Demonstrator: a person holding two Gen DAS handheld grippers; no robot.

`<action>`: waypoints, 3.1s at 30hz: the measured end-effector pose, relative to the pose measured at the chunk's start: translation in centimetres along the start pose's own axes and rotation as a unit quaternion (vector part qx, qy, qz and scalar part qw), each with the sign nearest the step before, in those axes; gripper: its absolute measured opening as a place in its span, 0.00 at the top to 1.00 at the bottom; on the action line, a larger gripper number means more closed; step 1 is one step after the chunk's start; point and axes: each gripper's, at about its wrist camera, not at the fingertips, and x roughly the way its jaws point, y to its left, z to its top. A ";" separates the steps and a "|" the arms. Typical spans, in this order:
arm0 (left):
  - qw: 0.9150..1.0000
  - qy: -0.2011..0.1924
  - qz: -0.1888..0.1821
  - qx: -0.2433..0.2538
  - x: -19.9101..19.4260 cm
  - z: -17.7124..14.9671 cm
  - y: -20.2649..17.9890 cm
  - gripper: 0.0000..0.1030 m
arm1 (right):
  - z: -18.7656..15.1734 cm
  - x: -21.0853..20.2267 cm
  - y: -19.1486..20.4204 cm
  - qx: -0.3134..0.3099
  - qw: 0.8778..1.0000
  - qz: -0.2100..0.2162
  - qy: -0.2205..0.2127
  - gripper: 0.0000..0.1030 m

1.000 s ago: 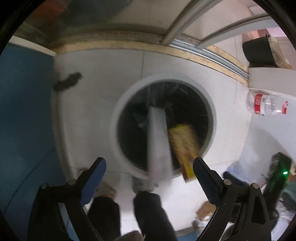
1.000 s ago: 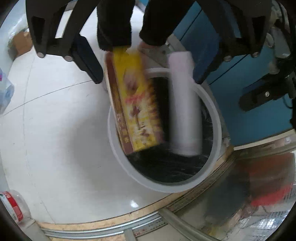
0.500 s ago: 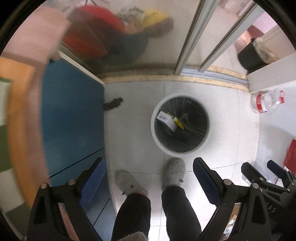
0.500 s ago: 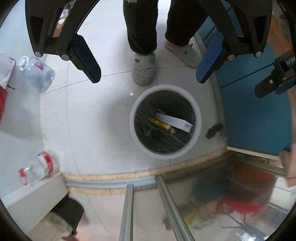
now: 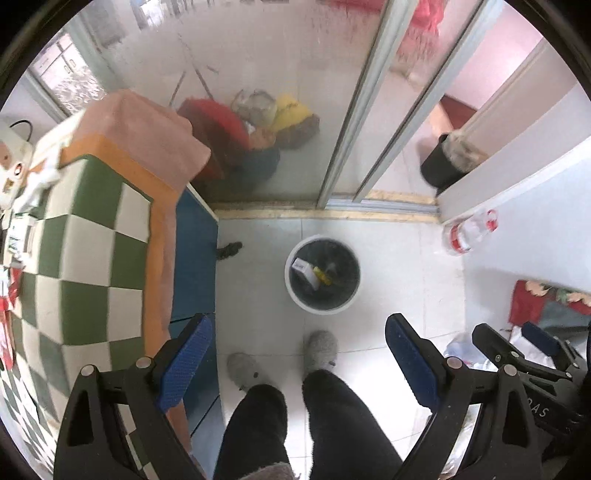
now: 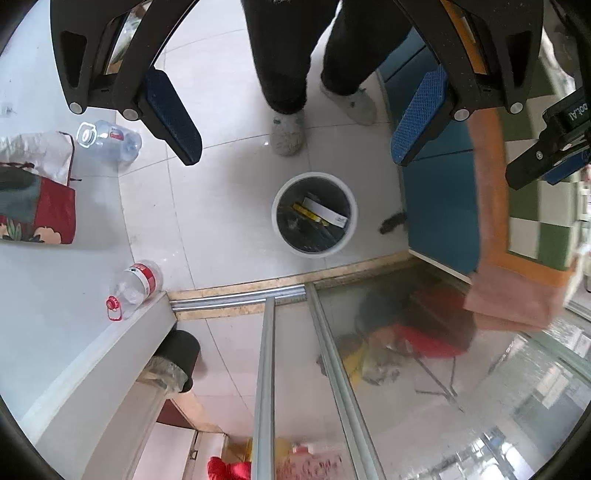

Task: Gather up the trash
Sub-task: 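Move both tools back toward the checkered counter, then grasp the clear printed plastic bag with the left gripper while the right grasps the green medicine box, then carry the bag and medicine box to the bin and release both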

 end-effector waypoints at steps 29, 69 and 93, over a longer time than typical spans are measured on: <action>0.966 0.096 0.061 -0.233 -3.4 -26.6 32.8 0.39 | -8.8 -4.8 37.7 -0.328 0.933 0.133 0.067 0.00; 0.907 -0.051 0.095 -0.407 -8.5 -15.0 47.3 1.00 | -3.0 2.6 63.4 -0.491 0.864 0.110 0.023 0.24; 0.984 -0.044 -0.003 -0.171 -6.9 0.7 18.5 1.00 | 5.1 -2.7 26.2 -0.198 0.968 0.153 -0.035 0.26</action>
